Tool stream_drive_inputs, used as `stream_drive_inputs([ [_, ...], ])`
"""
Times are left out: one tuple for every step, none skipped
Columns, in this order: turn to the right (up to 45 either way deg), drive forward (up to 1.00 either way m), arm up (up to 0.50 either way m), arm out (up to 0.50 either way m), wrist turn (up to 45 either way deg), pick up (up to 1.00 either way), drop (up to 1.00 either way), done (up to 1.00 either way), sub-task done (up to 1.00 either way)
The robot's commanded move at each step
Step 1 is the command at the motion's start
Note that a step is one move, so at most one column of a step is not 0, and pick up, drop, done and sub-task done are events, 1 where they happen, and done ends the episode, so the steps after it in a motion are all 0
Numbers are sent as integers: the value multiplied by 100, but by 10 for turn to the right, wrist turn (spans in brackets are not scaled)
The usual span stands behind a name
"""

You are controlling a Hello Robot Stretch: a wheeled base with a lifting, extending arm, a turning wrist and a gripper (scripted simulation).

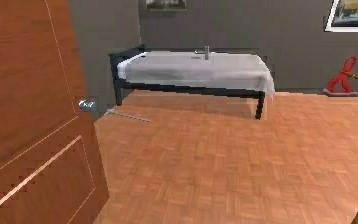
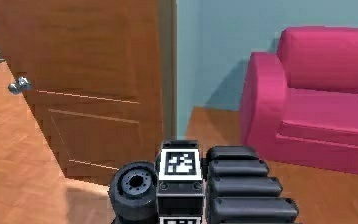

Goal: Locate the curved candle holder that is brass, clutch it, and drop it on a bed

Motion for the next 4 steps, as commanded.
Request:
stream_drive_inputs([
  [0,100,0,0,0,0,0,0,0],
  [0,100,0,0,0,0,0,0,0],
  [0,60,0,0,0,0,0,0,0],
  [-450,0,0,0,0,0,0,0,0],
])
